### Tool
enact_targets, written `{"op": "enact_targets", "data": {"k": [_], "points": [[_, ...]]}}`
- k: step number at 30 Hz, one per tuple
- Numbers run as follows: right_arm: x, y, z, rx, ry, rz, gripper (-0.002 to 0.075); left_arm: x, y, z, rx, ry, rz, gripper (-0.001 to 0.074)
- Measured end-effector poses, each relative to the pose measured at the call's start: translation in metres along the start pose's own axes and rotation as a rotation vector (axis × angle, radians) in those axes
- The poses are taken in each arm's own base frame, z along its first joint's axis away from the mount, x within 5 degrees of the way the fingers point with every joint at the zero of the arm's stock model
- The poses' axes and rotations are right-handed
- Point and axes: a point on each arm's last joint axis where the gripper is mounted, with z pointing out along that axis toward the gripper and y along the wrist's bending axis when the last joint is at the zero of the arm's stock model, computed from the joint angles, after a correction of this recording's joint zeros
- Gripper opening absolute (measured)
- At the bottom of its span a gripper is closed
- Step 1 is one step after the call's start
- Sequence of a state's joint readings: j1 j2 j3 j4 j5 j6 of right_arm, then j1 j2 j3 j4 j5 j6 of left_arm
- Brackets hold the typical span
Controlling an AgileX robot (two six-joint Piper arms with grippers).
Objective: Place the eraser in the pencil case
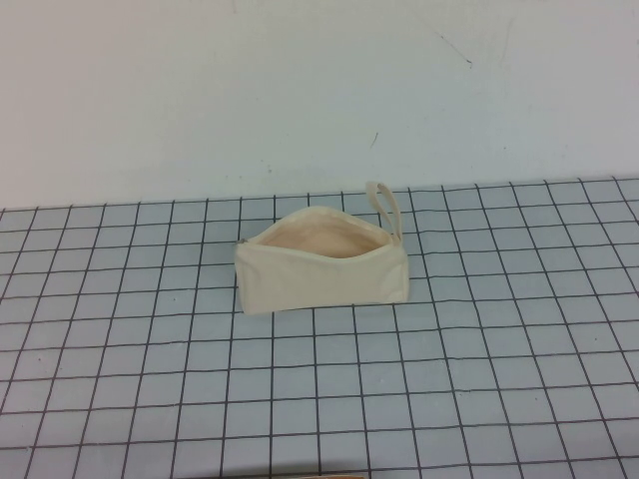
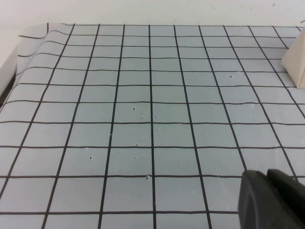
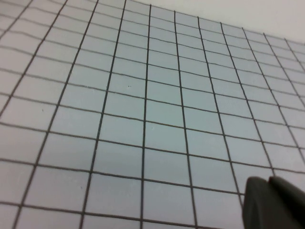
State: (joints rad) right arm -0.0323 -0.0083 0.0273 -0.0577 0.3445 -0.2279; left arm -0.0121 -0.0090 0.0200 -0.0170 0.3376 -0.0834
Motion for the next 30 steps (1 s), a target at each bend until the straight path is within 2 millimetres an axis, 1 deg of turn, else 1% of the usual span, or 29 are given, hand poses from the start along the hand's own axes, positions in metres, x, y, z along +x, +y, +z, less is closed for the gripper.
{"op": "enact_targets", "data": {"k": [3,7,30], "points": [[0.0000,0.0000,0.0000,0.000,0.000,0.099,0.0001,0.0000,0.0000,0.0000,0.000,0.000,0.000,-0.0001],[0.0000,0.0000,-0.0002,-0.001,0.004,0.142,0.0001,0.0000,0.0000,0.0000,0.000,0.000,0.000,-0.0001],[0.0002,0.0001,-0.0007,-0.004,0.015,0.152,0.0001,0.0000,0.0000,0.0000,0.000,0.000,0.000,-0.0001]]}}
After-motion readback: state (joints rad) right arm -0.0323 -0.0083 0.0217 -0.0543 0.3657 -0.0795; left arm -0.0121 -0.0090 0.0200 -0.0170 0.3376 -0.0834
